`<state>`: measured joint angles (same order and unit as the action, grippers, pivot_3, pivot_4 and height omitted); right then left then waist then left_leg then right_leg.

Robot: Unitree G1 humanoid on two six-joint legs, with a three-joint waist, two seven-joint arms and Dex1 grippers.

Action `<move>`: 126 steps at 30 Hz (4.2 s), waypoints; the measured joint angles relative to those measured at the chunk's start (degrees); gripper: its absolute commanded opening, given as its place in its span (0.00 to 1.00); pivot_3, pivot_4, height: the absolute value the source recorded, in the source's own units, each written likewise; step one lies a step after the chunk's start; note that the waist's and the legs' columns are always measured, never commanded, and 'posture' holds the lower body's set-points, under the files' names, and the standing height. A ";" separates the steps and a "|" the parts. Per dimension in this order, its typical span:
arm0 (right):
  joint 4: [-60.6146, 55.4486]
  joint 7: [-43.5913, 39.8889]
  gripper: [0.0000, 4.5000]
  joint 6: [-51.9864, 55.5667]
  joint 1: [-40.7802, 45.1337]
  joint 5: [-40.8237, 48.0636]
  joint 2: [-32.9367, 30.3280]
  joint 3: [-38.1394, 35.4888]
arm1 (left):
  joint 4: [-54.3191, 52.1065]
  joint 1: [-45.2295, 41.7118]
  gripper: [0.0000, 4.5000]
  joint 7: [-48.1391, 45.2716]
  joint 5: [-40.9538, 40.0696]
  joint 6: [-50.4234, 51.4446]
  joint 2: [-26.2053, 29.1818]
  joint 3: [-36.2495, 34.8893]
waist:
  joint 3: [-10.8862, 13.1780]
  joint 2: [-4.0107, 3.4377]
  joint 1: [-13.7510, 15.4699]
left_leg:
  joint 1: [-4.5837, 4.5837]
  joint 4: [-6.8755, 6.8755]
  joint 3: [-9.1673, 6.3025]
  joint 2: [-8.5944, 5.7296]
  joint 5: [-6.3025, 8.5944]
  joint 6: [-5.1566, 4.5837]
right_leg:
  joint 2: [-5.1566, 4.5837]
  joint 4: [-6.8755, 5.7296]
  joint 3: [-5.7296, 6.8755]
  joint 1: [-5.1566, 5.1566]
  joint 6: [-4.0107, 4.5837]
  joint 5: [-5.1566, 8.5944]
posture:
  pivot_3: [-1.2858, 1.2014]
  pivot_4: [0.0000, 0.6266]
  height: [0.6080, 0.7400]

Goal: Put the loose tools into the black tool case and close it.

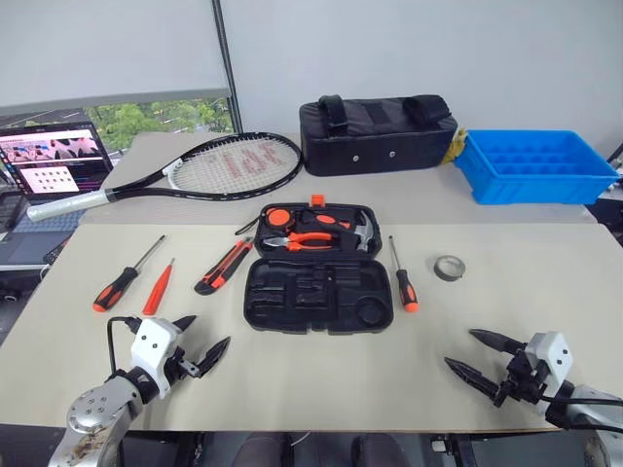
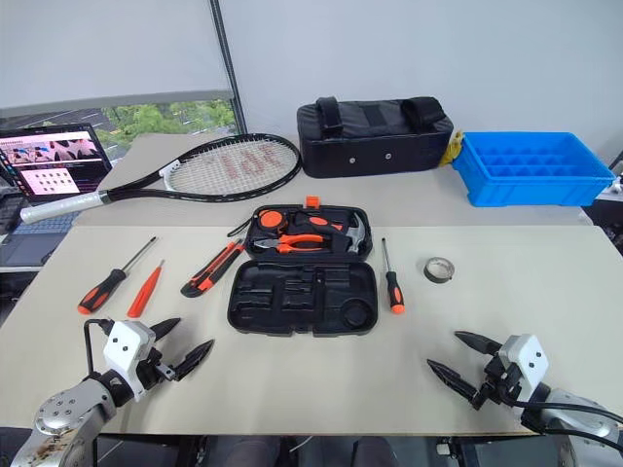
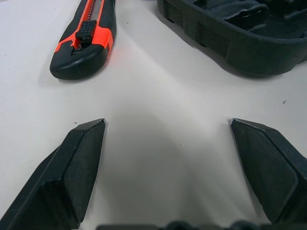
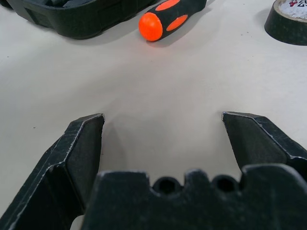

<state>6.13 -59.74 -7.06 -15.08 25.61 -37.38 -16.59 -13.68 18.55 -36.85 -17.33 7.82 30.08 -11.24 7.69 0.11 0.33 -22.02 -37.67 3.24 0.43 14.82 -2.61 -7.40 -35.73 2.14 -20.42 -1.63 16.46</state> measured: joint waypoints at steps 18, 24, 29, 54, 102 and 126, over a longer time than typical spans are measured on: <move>-18.30 -2.26 1.00 11.69 12.90 10.95 -1.37 3.29 | 11.07 -15.81 0.99 2.37 -9.79 8.65 6.14 -14.83 | 0.20 0.32 0.12 | -0.36 -0.08 0.01 0.06 -0.03 0.03 | 0.08 -0.26 0.19 -0.54 0.05 -0.03 | 0.52 0.24 0.92; -26.33 -1.50 1.00 21.40 22.15 16.18 -1.86 8.96 | 30.49 -25.33 0.99 -2.27 -7.21 9.45 18.40 -16.50 | 0.32 0.53 0.17 | -0.40 -0.07 0.18 -0.05 -0.02 0.03 | 0.07 -0.35 0.49 -0.75 0.00 -0.05 | 0.52 0.24 0.92; -27.87 -0.12 1.00 24.31 27.74 16.22 -0.56 11.83 | 44.44 -32.39 0.99 -9.70 -3.68 9.15 21.41 -10.82 | 0.37 0.65 0.46 | -0.43 -0.07 0.17 -0.13 -0.01 0.02 | 0.07 -0.39 0.84 -0.81 -0.03 -0.07 | 0.52 0.24 0.92; -29.05 1.30 1.00 25.40 26.98 16.27 -0.57 10.52 | 59.77 -51.39 0.22 -23.62 1.12 3.66 19.26 -3.19 | 0.41 1.15 0.98 | -0.56 -0.29 0.11 -0.32 -0.13 0.12 | 0.03 -1.01 1.62 -0.86 -0.04 -0.08 | 0.52 0.24 0.92; -32.45 3.71 1.00 21.18 7.04 13.22 -0.43 -2.47 | 53.65 -69.23 0.98 -31.15 19.29 -17.57 -0.59 23.95 | 0.30 1.07 0.40 | -0.73 -1.08 0.15 -0.40 0.03 -0.19 | 0.16 -1.12 1.60 -0.82 -0.17 -0.11 | 0.52 0.24 0.92; -29.16 3.02 1.00 19.38 9.76 9.48 -0.68 -0.43 | 54.79 -65.16 0.01 -20.08 19.84 -8.95 -9.01 26.93 | -0.09 0.93 1.06 | 0.36 -1.13 0.13 -0.34 0.07 -0.21 | 0.08 -1.04 1.53 0.33 -0.21 -0.10 | 0.52 0.24 0.92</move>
<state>-23.03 -56.72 12.32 -5.32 35.09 -38.06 -17.01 41.11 -46.61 -56.93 2.50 -1.13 21.07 15.69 7.60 1.04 1.39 -21.67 -38.79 3.38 0.08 14.89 -2.82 -7.32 -36.77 3.67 -20.09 -1.84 16.36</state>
